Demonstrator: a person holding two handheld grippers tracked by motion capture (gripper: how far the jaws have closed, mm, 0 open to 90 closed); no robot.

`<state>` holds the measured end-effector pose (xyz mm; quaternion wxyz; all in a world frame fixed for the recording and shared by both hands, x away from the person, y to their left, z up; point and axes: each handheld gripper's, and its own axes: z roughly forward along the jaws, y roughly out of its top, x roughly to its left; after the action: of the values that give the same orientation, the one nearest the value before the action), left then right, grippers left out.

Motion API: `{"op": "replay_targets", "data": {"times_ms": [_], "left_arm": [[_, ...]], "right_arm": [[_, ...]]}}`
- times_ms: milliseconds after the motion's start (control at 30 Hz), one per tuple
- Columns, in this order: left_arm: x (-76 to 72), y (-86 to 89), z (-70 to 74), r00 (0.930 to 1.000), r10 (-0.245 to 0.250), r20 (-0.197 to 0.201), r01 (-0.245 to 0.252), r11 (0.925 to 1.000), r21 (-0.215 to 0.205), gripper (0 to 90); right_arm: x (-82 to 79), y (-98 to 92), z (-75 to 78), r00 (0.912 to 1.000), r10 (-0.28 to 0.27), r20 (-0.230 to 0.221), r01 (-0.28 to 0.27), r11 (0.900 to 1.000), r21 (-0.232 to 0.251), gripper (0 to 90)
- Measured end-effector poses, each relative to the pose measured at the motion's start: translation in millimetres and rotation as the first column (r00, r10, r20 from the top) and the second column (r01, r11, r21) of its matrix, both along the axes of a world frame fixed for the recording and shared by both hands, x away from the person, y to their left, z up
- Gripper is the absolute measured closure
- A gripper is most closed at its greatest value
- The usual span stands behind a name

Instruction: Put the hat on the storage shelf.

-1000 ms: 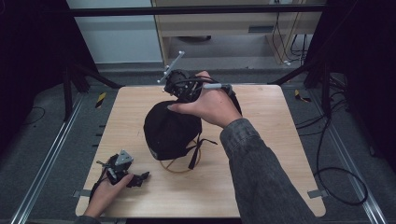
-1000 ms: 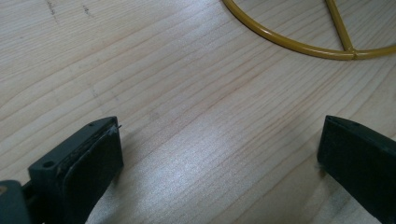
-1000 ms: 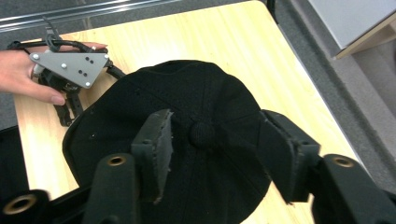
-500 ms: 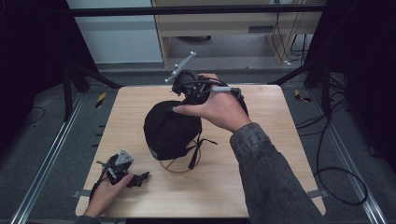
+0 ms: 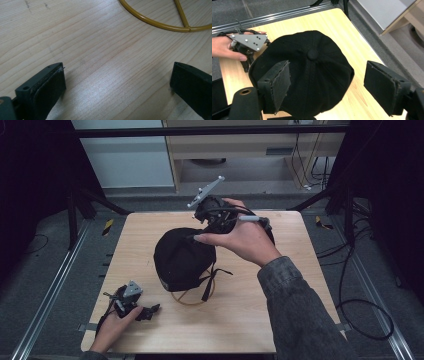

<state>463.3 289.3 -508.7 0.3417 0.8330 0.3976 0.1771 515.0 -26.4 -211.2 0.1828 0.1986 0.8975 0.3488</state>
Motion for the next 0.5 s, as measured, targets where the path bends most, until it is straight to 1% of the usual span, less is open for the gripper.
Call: {"op": "replay_targets", "data": {"times_ms": [67, 267, 400, 500], "left_arm": [[0.0, 0.0, 0.0, 1.0, 0.0, 0.0, 0.0, 1.0, 0.0, 0.0], [-0.1, 0.0, 0.0, 1.0, 0.001, -0.001, -0.001, 1.0, -0.001, 0.0], [0.0, 0.0, 0.0, 1.0, 0.0, 0.0, 0.0, 1.0, 0.0, 0.0], [-0.1, 0.0, 0.0, 1.0, -0.001, -0.003, 0.001, 1.0, -0.001, 0.0]], "right_arm": [[-1.4, -3.6, 0.0, 1.0, -0.005, 0.003, 0.005, 1.0, 0.008, 18.8], [-3.0, -18.3, -3.0, 0.9987, -0.049, 0.014, 0.049, 0.998, 0.031, 13.1], [-2.4, -31.4, -7.6, 0.9962, -0.084, 0.022, 0.083, 0.995, 0.051, 10.8], [-1.5, -43.0, -12.7, 0.9924, -0.12, 0.027, 0.119, 0.992, 0.048, 8.1]]}}
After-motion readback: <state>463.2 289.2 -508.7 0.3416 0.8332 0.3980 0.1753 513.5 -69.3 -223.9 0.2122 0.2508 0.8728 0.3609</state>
